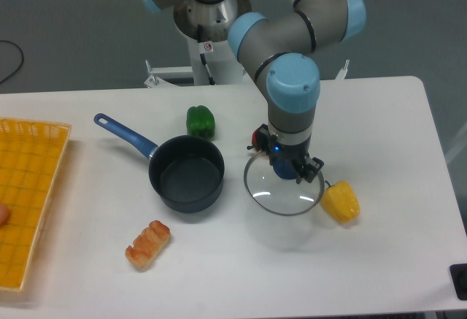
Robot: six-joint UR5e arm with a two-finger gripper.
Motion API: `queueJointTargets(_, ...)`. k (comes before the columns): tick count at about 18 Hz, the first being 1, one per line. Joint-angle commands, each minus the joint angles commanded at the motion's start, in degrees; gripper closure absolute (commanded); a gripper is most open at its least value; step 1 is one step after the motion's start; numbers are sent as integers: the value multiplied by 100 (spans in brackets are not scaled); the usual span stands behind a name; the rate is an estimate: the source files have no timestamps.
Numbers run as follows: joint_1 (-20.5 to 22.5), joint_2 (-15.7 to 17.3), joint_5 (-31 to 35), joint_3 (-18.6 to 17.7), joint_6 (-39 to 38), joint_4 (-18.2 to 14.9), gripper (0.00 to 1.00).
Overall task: Place the lid on the table
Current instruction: 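Carry the held glass lid by its knob away from the red pepper, then lower the glass lid with the gripper until its rim rests on the table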
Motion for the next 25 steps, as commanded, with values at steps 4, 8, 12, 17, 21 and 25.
queueJointTargets(4,-61,-150,0,9,-167,-9,60)
queueJointTargets(8,-114,-273,35,-26,-194,-9,60)
queueJointTargets(12,-141,-299,97,-105,-194,-61,60)
queueJointTargets(17,-289,-369,429,-149,-203,-44,60)
queueJointTargets(21,-334,-378,650,-246,-203,0,60)
queueJointTargets(25,-413,-440,694,-272,-273,35,60)
